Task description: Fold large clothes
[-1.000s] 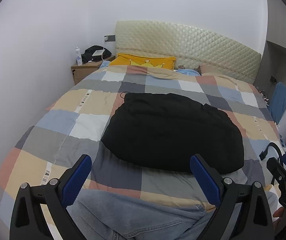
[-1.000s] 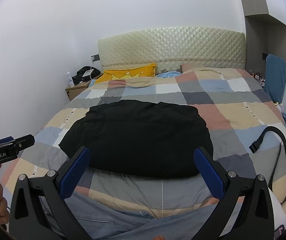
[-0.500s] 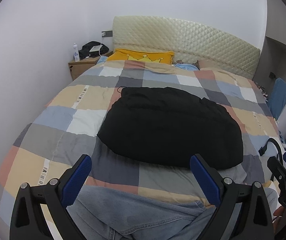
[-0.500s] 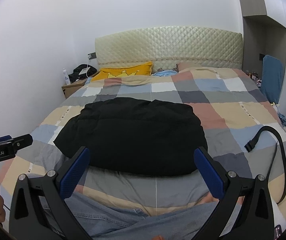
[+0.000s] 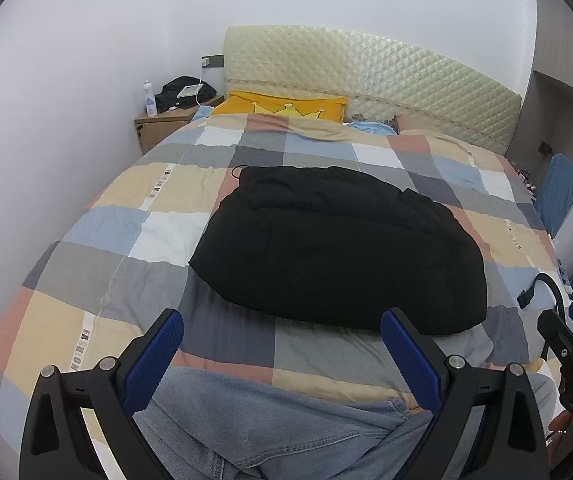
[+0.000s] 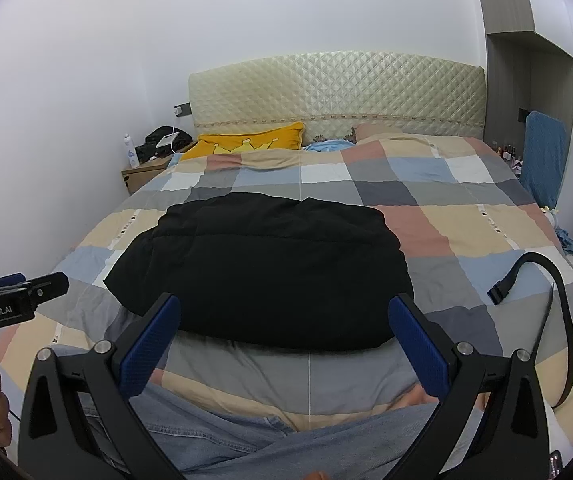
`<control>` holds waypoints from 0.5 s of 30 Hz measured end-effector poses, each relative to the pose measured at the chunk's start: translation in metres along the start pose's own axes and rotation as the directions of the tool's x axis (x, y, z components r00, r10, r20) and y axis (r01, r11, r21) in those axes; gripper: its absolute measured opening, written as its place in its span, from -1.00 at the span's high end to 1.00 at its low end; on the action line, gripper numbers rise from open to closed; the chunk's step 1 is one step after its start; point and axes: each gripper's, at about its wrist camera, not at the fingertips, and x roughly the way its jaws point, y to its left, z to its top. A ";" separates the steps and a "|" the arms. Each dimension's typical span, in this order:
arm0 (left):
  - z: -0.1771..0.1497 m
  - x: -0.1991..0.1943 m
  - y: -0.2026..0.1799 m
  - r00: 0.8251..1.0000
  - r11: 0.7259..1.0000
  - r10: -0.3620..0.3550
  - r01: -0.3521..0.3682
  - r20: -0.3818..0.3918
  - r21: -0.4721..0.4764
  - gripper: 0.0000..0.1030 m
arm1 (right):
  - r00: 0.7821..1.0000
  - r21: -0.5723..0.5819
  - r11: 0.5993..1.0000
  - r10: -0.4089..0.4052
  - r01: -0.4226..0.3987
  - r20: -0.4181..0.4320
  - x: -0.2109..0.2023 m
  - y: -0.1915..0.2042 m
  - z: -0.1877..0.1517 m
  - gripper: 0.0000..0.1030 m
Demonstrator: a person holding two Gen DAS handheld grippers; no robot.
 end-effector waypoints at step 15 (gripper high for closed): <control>0.000 0.000 -0.003 1.000 1.000 -0.014 0.014 0.003 0.001 -0.94 | 1.000 -0.005 1.000 -0.001 0.001 -0.010 0.001 0.000 0.001 -1.00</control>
